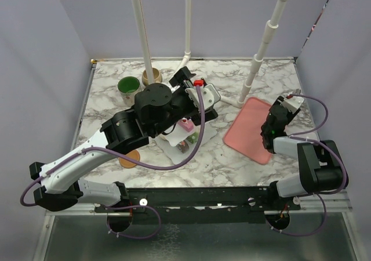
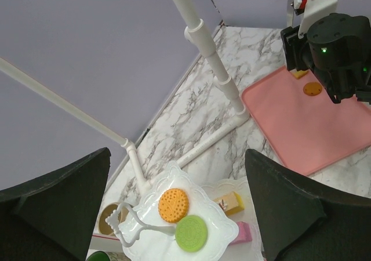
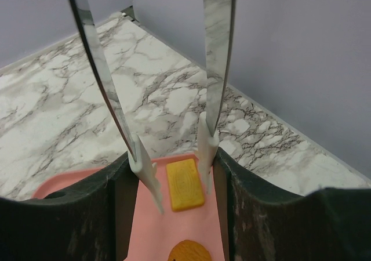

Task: Serve the afternoon tea
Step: Pick up the desert from the tray.

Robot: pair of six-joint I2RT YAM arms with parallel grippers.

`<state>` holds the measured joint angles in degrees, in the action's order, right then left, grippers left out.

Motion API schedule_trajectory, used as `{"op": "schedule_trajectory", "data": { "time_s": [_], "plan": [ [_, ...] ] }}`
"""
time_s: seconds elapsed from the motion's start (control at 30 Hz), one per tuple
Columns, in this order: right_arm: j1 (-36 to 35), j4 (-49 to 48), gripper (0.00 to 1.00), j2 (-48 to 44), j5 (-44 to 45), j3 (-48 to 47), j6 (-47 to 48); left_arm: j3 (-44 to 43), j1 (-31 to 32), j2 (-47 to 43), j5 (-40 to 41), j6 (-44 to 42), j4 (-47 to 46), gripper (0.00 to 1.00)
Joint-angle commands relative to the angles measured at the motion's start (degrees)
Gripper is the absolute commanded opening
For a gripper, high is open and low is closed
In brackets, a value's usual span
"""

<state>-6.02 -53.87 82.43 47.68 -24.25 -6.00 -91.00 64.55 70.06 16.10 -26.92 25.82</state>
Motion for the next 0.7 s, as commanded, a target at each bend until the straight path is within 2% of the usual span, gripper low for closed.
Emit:
{"op": "schedule_trajectory", "data": {
  "time_s": [0.0,0.3,0.4,0.67],
  "plan": [
    [0.25,0.96,0.52,0.31,4.50,-2.52,-4.21,-0.04,-0.22,-1.59,0.20,1.24,-0.86,0.99],
    [0.31,6.31,0.52,-3.87,5.36,-0.70,-9.89,1.00,-0.22,-2.11,0.45,1.04,-1.37,0.99],
    [0.31,5.90,0.52,-6.73,3.83,2.79,-9.59,2.10,-0.22,-2.31,0.47,0.87,-1.96,0.99],
    [0.41,3.84,0.52,-5.58,3.82,5.17,-9.12,2.36,-0.22,-2.50,0.55,0.73,-2.39,0.99]
  ]
}}
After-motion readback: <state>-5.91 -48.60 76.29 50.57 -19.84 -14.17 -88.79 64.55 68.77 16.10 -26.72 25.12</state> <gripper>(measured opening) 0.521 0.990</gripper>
